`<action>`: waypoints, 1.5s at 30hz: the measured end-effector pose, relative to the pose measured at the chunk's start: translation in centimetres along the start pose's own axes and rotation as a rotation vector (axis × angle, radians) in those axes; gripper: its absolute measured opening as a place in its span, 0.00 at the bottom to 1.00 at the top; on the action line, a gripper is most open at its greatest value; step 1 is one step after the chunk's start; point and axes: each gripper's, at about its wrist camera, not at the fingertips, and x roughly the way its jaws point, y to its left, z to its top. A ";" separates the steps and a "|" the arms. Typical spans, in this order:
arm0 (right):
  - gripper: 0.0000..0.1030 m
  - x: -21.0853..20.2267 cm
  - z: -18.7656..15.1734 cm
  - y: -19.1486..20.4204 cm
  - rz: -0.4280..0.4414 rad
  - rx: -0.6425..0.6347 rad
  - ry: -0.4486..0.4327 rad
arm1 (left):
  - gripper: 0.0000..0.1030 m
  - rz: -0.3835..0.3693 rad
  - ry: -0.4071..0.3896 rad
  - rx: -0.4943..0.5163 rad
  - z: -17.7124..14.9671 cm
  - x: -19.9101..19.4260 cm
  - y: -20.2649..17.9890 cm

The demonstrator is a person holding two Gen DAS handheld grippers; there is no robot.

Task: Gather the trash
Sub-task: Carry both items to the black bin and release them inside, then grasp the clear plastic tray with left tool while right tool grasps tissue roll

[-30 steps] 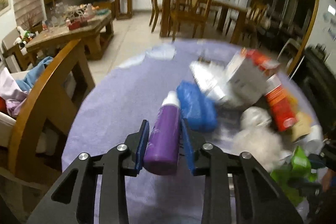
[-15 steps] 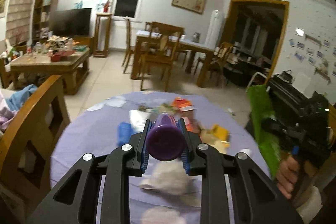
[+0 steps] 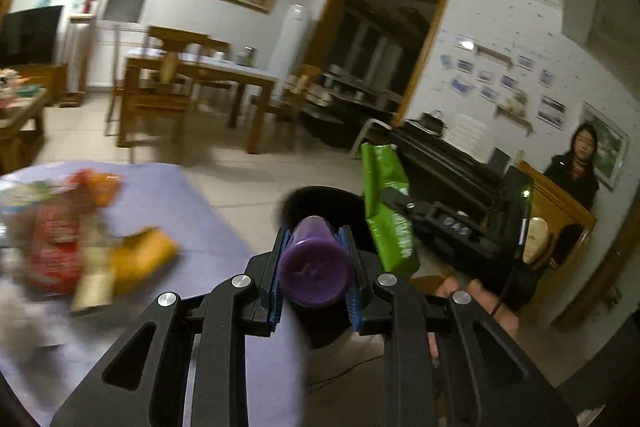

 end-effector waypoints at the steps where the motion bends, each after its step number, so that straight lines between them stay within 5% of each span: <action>1: 0.27 0.1 0.1 -1.0 -0.036 -0.003 -0.004 | 0.25 -0.018 0.011 -0.002 0.0 1.5 -0.8; 4: 0.27 0.9 0.8 -5.3 -0.144 0.009 -0.004 | 0.25 -0.046 0.044 0.010 -0.1 6.5 -2.8; 11: 0.28 5.6 0.0 -11.5 -0.193 0.068 0.049 | 0.25 -0.034 0.140 0.016 0.2 14.4 -4.8; 17: 0.36 8.1 0.4 -13.9 -0.197 0.100 0.072 | 0.28 -0.002 0.180 0.036 0.8 16.1 -5.1; 19: 0.51 8.3 0.7 -14.3 -0.192 0.118 0.079 | 0.37 0.011 0.194 0.054 0.8 16.1 -5.0; 21: 0.66 8.1 0.7 -14.8 -0.178 0.164 0.067 | 0.77 0.017 0.190 0.054 0.9 15.6 -5.0; 23: 0.76 7.8 0.8 -14.4 -0.164 0.182 0.058 | 0.88 0.022 0.157 0.066 0.9 14.4 -5.4; 34: 0.80 5.9 -1.4 -3.1 -0.009 -0.001 0.144 | 0.88 0.066 0.127 0.143 -0.7 3.7 -3.7; 42: 0.79 8.8 -8.2 10.4 0.135 -0.338 0.393 | 0.88 0.300 0.180 0.132 -3.1 -4.5 3.2; 44: 0.53 9.4 -10.9 13.6 0.113 -0.469 0.448 | 0.88 0.352 0.211 0.109 -4.0 -5.6 5.2; 45: 0.51 9.5 -11.7 14.8 0.101 -0.505 0.470 | 0.89 0.368 0.235 0.100 -4.6 -6.0 6.2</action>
